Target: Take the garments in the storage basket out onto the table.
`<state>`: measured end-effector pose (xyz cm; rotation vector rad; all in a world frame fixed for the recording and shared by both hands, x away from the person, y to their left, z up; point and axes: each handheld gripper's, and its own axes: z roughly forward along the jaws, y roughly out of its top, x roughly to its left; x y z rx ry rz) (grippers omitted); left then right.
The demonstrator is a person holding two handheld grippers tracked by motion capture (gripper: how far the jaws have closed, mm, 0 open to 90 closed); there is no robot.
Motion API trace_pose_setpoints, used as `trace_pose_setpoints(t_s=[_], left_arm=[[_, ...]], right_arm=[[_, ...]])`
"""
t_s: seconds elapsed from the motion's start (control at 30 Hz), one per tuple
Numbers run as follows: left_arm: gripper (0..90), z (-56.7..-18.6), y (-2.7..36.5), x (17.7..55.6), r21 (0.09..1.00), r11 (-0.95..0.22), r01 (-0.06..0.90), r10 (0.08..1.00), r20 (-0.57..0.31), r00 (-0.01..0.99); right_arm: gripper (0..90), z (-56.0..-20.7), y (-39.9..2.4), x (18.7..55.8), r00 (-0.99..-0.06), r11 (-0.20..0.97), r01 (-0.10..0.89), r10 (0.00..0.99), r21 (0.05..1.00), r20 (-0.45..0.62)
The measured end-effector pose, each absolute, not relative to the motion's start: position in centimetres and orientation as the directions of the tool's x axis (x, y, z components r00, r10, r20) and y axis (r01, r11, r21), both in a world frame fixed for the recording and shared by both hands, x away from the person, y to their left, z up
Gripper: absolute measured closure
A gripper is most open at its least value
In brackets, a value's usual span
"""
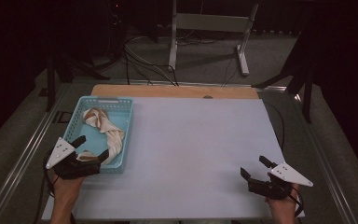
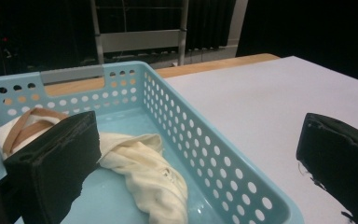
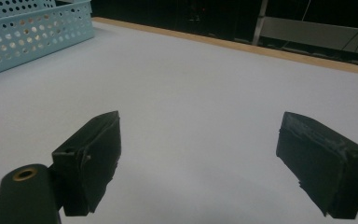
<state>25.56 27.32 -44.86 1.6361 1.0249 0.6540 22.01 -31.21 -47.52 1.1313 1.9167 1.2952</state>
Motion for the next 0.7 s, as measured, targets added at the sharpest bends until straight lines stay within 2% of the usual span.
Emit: trace_pose_setpoints(t_s=[0.7], left_arm=[[0.2, -44.2, 27.1, 26.0, 0.953, -0.102, 0.286, 0.863, -0.058, 0.501]], right_arm=[[14.1, -47.7, -30.2, 21.7, -0.515, 0.232, 0.302, 0.856, 0.925, -0.047]])
